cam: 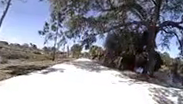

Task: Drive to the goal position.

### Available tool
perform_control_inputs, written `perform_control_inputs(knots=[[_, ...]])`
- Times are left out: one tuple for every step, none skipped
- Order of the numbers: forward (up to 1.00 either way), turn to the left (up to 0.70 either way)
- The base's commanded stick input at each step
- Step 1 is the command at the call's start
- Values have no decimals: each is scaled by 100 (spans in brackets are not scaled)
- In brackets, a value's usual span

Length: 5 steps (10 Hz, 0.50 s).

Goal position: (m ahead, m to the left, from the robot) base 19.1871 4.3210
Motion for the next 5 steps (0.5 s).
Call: perform_control_inputs(knots=[[70,0],[70,0],[70,0],[70,0],[70,0]])
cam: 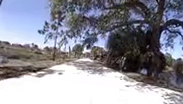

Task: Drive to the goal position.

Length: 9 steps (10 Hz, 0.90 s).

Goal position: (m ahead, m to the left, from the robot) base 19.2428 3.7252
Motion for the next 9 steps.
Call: perform_control_inputs(knots=[[70,0],[70,0],[70,0],[70,0],[70,0],[70,0],[70,0],[70,0],[70,0]])
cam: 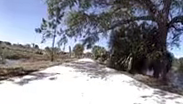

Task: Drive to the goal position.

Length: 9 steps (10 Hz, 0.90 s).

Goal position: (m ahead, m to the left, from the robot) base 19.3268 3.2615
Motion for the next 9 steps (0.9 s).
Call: perform_control_inputs(knots=[[70,0],[70,0],[70,0],[70,0],[70,0],[70,0],[70,0],[70,0],[70,0]])
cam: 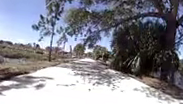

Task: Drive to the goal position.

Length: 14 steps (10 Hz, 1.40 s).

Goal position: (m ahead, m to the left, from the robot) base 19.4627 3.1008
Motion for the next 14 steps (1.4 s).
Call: perform_control_inputs(knots=[[70,0],[70,0],[70,0],[70,0],[70,0],[70,0],[70,0],[70,0],[85,0],[85,0],[85,0],[85,0],[85,0],[85,0]])
